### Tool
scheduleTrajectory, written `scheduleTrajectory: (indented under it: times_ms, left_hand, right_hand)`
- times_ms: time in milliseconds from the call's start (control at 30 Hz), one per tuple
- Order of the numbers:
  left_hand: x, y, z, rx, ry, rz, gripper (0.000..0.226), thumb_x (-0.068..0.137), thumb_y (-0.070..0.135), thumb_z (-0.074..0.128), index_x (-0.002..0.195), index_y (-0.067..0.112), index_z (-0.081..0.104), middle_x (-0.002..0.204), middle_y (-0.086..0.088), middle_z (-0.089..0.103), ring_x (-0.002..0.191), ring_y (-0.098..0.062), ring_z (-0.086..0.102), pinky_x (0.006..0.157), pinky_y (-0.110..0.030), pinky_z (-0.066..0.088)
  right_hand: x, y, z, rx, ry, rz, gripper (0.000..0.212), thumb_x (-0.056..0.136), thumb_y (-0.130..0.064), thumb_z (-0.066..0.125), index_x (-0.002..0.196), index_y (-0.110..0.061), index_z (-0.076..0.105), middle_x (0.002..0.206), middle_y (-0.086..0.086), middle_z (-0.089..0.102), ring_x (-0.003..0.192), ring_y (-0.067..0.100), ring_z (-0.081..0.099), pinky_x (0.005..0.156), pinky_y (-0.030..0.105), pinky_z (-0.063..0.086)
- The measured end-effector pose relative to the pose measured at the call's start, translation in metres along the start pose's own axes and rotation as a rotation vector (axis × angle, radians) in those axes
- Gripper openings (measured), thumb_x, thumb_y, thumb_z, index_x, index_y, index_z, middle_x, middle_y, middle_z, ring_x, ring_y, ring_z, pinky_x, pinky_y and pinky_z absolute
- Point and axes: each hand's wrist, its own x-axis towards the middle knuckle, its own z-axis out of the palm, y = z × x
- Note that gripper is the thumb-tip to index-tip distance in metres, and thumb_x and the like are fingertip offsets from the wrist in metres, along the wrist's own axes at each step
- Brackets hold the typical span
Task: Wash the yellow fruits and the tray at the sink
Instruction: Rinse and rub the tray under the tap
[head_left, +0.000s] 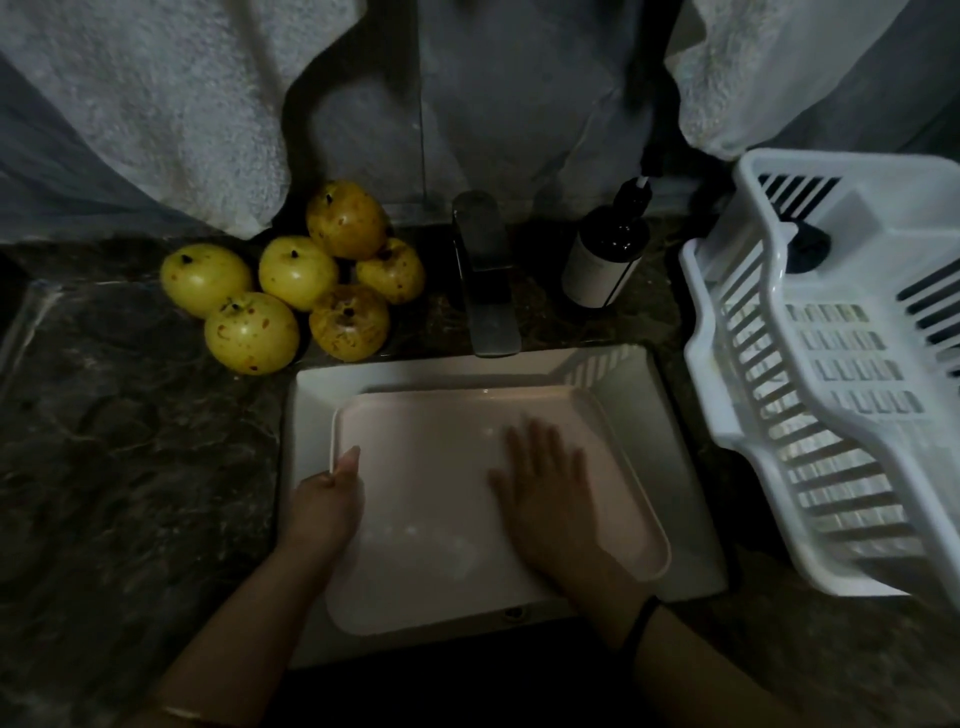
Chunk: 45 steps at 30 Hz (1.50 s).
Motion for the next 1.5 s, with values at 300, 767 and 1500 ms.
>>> scheduleTrajectory:
  times_ms: [300, 767, 1500]
  left_hand:
    - [0.003, 0.001, -0.005, -0.075, -0.056, 0.060, 0.050, 0.099, 0.041, 0.038, 0.071, 0.007, 0.062, 0.073, -0.010, 0.063, 0.072, -0.026, 0.058, 0.066, -0.028, 0.041]
    - [0.010, -0.002, -0.020, -0.138, -0.003, 0.027, 0.045, 0.100, 0.035, 0.040, 0.081, 0.002, 0.063, 0.072, -0.010, 0.059, 0.077, -0.025, 0.056, 0.071, -0.028, 0.038]
    - [0.010, 0.000, -0.012, -0.058, -0.025, 0.055, 0.049, 0.096, 0.051, 0.037, 0.073, 0.016, 0.062, 0.070, -0.005, 0.063, 0.070, -0.022, 0.061, 0.061, -0.025, 0.043]
  right_hand:
    - [0.006, -0.028, 0.000, -0.177, -0.006, -0.506, 0.079, 0.084, -0.070, 0.002, 0.152, -0.031, 0.010, 0.160, -0.004, -0.001, 0.148, 0.020, -0.003, 0.115, 0.046, -0.008]
    - [0.030, -0.013, -0.083, 0.637, 0.556, 0.184, 0.023, 0.098, -0.017, 0.046, 0.110, -0.015, 0.065, 0.094, 0.005, 0.069, 0.086, 0.023, 0.066, 0.083, 0.045, 0.053]
    - [0.156, -0.104, -0.181, -0.375, 0.300, 0.087, 0.058, 0.102, -0.034, 0.036, 0.144, 0.003, 0.021, 0.140, 0.020, 0.044, 0.127, 0.033, 0.043, 0.092, 0.035, 0.041]
